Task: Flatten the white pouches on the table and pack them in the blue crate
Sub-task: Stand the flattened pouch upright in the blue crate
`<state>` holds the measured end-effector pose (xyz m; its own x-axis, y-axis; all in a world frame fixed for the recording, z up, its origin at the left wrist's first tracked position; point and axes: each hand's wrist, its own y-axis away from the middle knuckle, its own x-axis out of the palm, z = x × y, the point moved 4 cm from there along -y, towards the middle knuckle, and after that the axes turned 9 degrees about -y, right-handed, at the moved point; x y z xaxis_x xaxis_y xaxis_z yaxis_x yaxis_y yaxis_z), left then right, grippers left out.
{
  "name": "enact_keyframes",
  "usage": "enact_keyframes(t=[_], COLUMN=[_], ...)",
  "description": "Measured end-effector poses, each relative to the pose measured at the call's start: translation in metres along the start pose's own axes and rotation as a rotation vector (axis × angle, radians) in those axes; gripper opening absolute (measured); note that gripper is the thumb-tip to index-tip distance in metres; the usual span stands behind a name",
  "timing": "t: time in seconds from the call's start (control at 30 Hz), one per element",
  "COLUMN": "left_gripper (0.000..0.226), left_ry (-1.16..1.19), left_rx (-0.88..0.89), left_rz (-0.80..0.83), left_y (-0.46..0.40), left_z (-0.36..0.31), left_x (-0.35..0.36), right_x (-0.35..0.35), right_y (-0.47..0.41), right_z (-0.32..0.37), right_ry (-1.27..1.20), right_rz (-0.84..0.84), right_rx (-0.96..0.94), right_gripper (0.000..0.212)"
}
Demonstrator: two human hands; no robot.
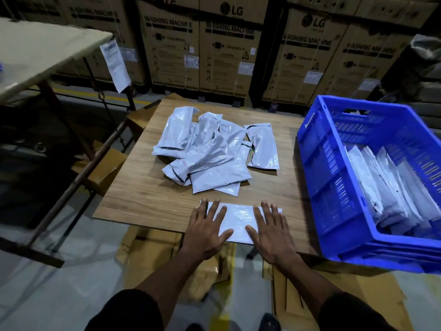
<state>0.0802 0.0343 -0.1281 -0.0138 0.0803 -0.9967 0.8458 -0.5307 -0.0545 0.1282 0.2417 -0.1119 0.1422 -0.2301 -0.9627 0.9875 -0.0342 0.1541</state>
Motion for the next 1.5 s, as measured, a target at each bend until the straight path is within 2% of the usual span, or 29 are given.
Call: enact_keyframes(t=[0.17, 0.3, 0.4, 0.5, 0.73, 0.97, 1.13, 1.2, 1.27, 1.4, 1.5], left_gripper=[0.063, 0.063, 0.062, 0.06, 0.061, 0.069, 0.071, 0.07, 0.07, 0.07, 0.07], left_ry=[-0.132, -0.066, -0.028, -0.015, -0.016, -0.013, -0.014, -0.007, -0.012, -0.014, -0.023], left_rx=[0.003, 0.006, 0.011, -0.003, -0.016, -0.069, -0.095, -0.105, -0.093, -0.083, -0.078], left_rz=[0.038, 0.112, 0.022, -0.025, -0.002, 0.022, 0.048, 0.047, 0.049, 0.02, 0.001], left_y=[-0.03, -0.035, -0.026, -0.02, -0.021, -0.019, -0.016, -0.017, -0.019, -0.019, -0.021], left_z=[-0.007, -0.018, -0.02, -0.019, -0.013, -0.005, -0.002, -0.003, -0.003, 0.0, 0.002], left_x=[-0.013, -0.006, -0.002, -0.005, 0.005, 0.008, 0.007, 0.007, 0.009, 0.013, 0.01], right_x=[-0.016, -0.017, -0.002, 0.006, 0.004, -0.007, -0.018, -0.02, -0.022, -0.013, -0.018], right_y=[-0.016, -0.021, -0.018, -0.015, -0.009, 0.005, 0.007, 0.002, -0.001, -0.001, 0.009], right_z=[-0.003, 0.014, 0.035, 0.042, 0.02, -0.027, -0.025, -0.016, -0.005, 0.002, 0.0], right_ry=[0.02, 0.044, 0.019, 0.028, 0.042, 0.012, -0.016, -0.002, 0.012, 0.026, 0.064], right_rz=[0.03, -0.007, -0.038, -0.055, -0.051, 0.007, 0.098, 0.065, 0.014, 0.094, 0.037], right_rx=[0.026, -0.01, -0.107, -0.118, -0.097, 0.037, 0.099, 0.137, 0.091, -0.012, -0.12], right_gripper=[0.086, 0.067, 0.061, 0.056, 0.059, 0.068, 0.073, 0.079, 0.086, 0.075, 0.074])
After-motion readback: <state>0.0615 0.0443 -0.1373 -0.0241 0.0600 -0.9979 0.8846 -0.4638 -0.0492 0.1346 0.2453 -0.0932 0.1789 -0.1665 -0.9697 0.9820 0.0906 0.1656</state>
